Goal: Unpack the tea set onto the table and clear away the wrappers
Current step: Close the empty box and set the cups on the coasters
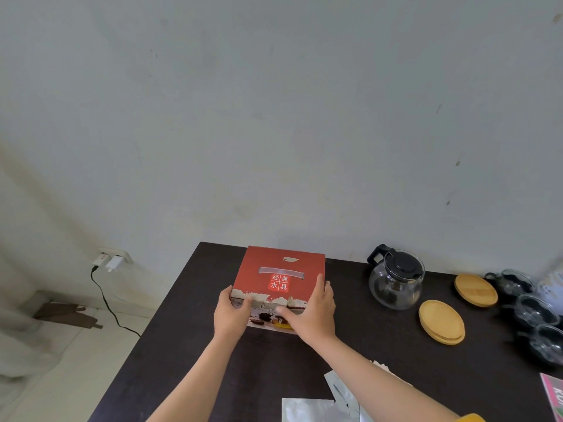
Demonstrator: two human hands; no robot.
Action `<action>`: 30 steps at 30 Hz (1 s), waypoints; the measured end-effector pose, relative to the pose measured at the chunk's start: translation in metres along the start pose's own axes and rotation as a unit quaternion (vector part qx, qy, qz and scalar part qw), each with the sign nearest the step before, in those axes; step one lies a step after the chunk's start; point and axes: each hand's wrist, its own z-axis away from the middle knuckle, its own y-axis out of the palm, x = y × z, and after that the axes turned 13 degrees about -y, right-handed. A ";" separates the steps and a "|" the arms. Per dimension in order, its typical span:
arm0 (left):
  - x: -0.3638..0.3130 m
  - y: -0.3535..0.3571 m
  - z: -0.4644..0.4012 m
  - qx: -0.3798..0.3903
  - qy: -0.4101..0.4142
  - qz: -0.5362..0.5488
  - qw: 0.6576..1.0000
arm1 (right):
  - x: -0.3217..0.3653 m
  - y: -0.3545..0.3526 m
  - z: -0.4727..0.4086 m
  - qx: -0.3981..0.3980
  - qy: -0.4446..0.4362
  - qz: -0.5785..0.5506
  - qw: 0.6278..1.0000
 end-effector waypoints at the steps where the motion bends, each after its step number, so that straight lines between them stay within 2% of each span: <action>1: -0.001 0.000 0.000 0.001 0.004 0.000 1.000 | -0.001 -0.001 -0.001 0.014 0.004 -0.018 1.000; 8: -0.025 0.020 0.007 0.010 0.051 0.001 0.999 | -0.022 -0.024 -0.013 0.000 -0.020 -0.016 1.000; 12: -0.048 0.048 0.006 0.037 0.076 -0.037 0.996 | -0.043 -0.045 -0.029 -0.019 -0.007 0.009 1.000; 17: -0.061 0.078 -0.002 0.079 0.066 -0.096 0.990 | -0.069 -0.066 -0.057 0.057 0.000 0.071 0.996; 20: -0.063 0.089 -0.006 0.070 0.069 -0.122 0.988 | -0.079 -0.070 -0.068 0.107 -0.023 0.122 0.986; 30: -0.066 0.103 -0.029 0.030 0.056 -0.176 0.982 | -0.092 -0.070 -0.085 0.104 -0.072 0.189 0.974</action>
